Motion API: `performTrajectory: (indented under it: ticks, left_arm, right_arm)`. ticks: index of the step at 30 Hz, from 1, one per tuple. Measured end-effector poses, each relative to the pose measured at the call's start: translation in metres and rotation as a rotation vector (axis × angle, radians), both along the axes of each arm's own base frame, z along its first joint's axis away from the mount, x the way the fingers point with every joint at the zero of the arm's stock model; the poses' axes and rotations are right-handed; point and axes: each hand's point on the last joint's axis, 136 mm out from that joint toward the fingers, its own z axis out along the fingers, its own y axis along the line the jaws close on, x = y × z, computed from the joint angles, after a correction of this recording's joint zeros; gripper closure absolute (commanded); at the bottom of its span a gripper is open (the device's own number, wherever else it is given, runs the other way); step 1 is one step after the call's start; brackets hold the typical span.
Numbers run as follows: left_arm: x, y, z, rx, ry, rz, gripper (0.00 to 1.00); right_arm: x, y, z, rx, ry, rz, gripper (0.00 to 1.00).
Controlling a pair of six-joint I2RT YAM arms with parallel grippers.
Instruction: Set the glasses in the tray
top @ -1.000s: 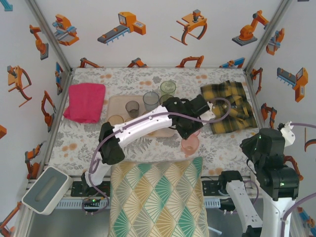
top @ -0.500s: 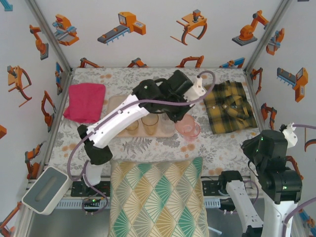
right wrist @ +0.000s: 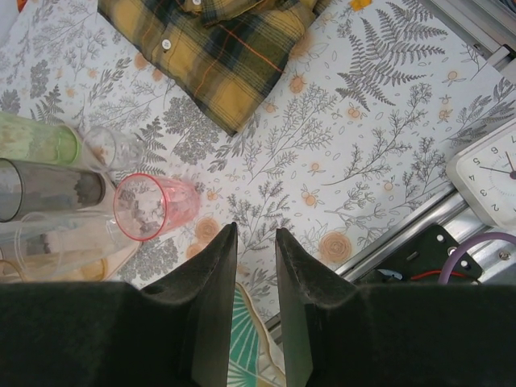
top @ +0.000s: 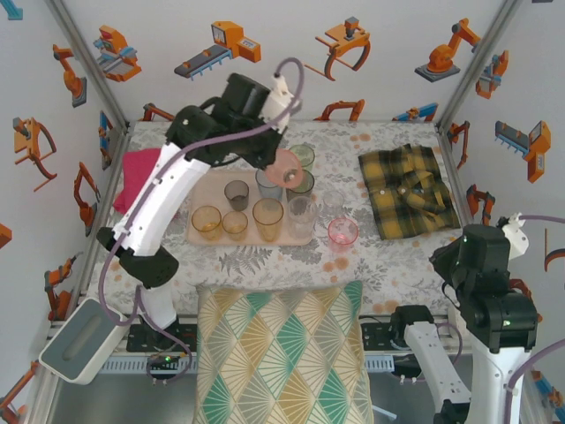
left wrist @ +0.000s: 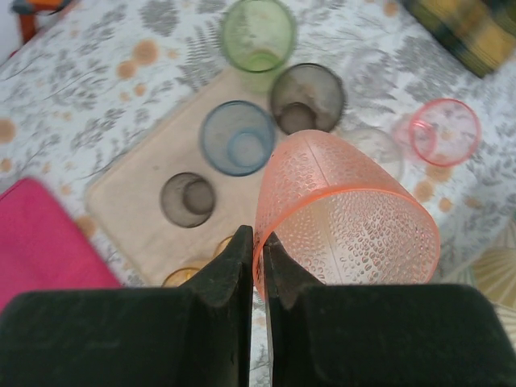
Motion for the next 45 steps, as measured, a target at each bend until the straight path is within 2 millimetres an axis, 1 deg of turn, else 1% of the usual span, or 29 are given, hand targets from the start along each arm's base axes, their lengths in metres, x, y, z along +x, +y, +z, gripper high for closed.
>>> performTrajectory:
  ticks: [1,3,6,7,10,12,15,18,21,22,26,29,32,36,39,45]
  left_arm:
    - [0.007,0.013,0.001,-0.003,-0.003,0.032,0.85]
    - [0.023,0.045,0.0,-0.002,0.0,0.111,0.85]
    - [0.044,0.089,-0.014,0.01,0.021,0.223,0.85]
    - [0.049,0.099,-0.02,0.014,0.031,0.249,0.85]
    - [0.064,0.129,-0.049,0.038,0.075,0.326,0.85]
    - [0.073,0.145,-0.075,0.057,0.113,0.368,0.85]
    - [0.08,0.165,-0.112,0.087,0.166,0.417,0.85]
    - [0.085,0.18,-0.141,0.114,0.2,0.452,0.85]
    - [0.09,0.189,-0.16,0.137,0.208,0.473,0.86]
    - [0.093,0.19,-0.163,0.14,0.206,0.477,0.86]
    - [0.107,0.19,-0.179,0.143,0.207,0.482,0.86]
    - [0.116,0.188,-0.194,0.145,0.219,0.48,0.86]
    - [0.119,0.187,-0.213,0.155,0.251,0.474,0.86]
    - [0.116,0.186,-0.235,0.169,0.296,0.466,0.86]
    - [0.114,0.185,-0.242,0.17,0.316,0.46,0.86]
    - [0.111,0.184,-0.25,0.173,0.331,0.456,0.86]
  right_arm:
    - [0.001,0.0,0.0,0.0,0.002,0.0,0.72]
    - [0.004,0.0,0.0,-0.001,0.005,0.0,0.72]
    - [0.009,0.0,0.002,-0.001,-0.001,0.0,0.72]
    - [0.011,0.0,0.002,-0.001,-0.002,-0.001,0.72]
    - [0.018,0.001,-0.001,-0.002,0.001,-0.002,0.72]
    - [0.022,0.001,-0.006,-0.003,0.011,-0.002,0.72]
    - [0.029,0.001,-0.012,-0.003,0.028,-0.001,0.72]
    - [0.035,0.002,-0.016,-0.002,0.038,0.001,0.72]
    - [0.04,0.002,-0.018,-0.002,0.04,0.002,0.72]
    - [0.041,0.002,-0.018,-0.001,0.039,0.002,0.72]
    - [0.045,0.003,-0.019,0.001,0.035,0.004,0.72]
    - [0.046,0.003,-0.021,0.001,0.037,0.005,0.72]
    - [0.047,0.003,-0.023,0.001,0.041,0.005,0.72]
    - [0.047,0.004,-0.024,0.003,0.042,0.007,0.72]
    - [0.048,0.005,-0.024,0.006,0.043,0.01,0.72]
    - [0.049,0.006,-0.029,0.011,0.05,0.016,0.72]
